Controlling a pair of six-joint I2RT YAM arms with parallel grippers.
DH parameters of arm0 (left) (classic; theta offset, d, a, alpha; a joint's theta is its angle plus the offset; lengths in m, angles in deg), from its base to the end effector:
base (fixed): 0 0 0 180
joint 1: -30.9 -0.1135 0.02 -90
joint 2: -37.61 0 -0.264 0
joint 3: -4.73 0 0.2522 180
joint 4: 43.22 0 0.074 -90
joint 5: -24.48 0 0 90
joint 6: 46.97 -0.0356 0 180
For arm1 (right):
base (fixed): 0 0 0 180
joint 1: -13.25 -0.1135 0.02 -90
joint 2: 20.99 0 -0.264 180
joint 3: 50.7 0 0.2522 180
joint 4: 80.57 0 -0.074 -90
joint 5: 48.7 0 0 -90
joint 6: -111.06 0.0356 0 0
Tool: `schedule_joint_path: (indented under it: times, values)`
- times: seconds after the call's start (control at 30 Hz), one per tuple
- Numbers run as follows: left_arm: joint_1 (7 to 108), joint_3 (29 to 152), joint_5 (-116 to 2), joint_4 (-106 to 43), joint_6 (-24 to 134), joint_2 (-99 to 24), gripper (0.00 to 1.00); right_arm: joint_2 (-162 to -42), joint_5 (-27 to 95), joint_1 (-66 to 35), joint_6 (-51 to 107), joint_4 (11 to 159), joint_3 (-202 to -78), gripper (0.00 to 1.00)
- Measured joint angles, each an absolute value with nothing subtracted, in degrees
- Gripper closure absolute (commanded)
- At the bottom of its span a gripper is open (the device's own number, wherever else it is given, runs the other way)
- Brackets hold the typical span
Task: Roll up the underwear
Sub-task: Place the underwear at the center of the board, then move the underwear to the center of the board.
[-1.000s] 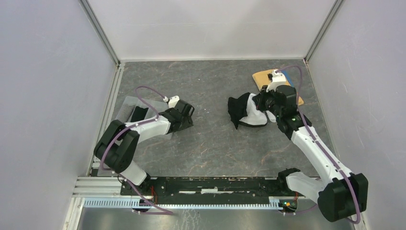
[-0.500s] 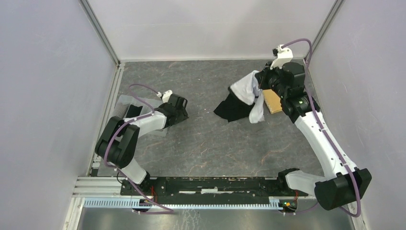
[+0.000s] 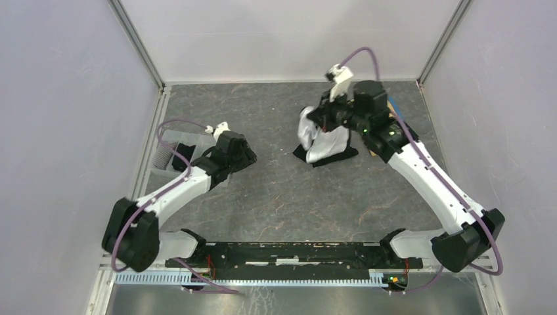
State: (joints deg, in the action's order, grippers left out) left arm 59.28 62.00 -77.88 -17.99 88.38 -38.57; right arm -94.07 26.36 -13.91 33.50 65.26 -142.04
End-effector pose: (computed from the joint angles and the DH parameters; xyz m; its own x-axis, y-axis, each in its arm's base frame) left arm 0.2443 -0.1233 0.2124 -0.6648 -0.4307 -0.6104 -0.2046 0.8908 -0.4058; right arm 0.2511 0.1391 0.4154 -0.3807 0.0386 -0.9239 -0.5936 0.7559 0.2762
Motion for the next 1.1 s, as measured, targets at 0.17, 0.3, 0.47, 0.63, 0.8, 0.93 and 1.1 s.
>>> schedule_joint_path:
  times: [0.17, 0.3, 0.47, 0.63, 0.8, 0.93, 1.1]
  values:
    - [59.26, 61.82, -83.34, -11.7, 91.15, -26.15, 0.32, -95.73, 21.97, -22.82, 31.65, 61.79, -142.13, 1.0]
    - [59.26, 62.0, -87.65, -7.59, 92.27, -18.0, 0.32, -89.48, 20.24, -24.14, 31.38, 63.73, -132.78, 0.59]
    - [59.26, 62.04, -89.33, -4.44, 92.44, -16.38, 0.32, -82.33, 24.9, -24.16, 32.04, 65.17, -112.3, 0.44]
    - [59.26, 61.41, -87.98, -3.76, 92.66, -17.72, 0.32, -85.72, 34.95, -23.61, 32.74, 64.19, -105.63, 0.48]
    - [59.26, 60.14, -85.38, -3.48, 92.64, -17.83, 0.32, -93.59, 40.0, -19.92, 32.74, 69.74, -106.48, 0.6]
    - [59.26, 58.65, -83.15, -2.72, 92.64, -17.37, 0.32, -101.3, 42.67, -17.67, 32.69, 71.86, -108.21, 0.63]
    - [59.26, 58.26, -81.42, 0.61, 92.64, -16.1, 0.32, -110.18, 43.96, -14.56, 32.52, 73.33, -112.56, 0.6]
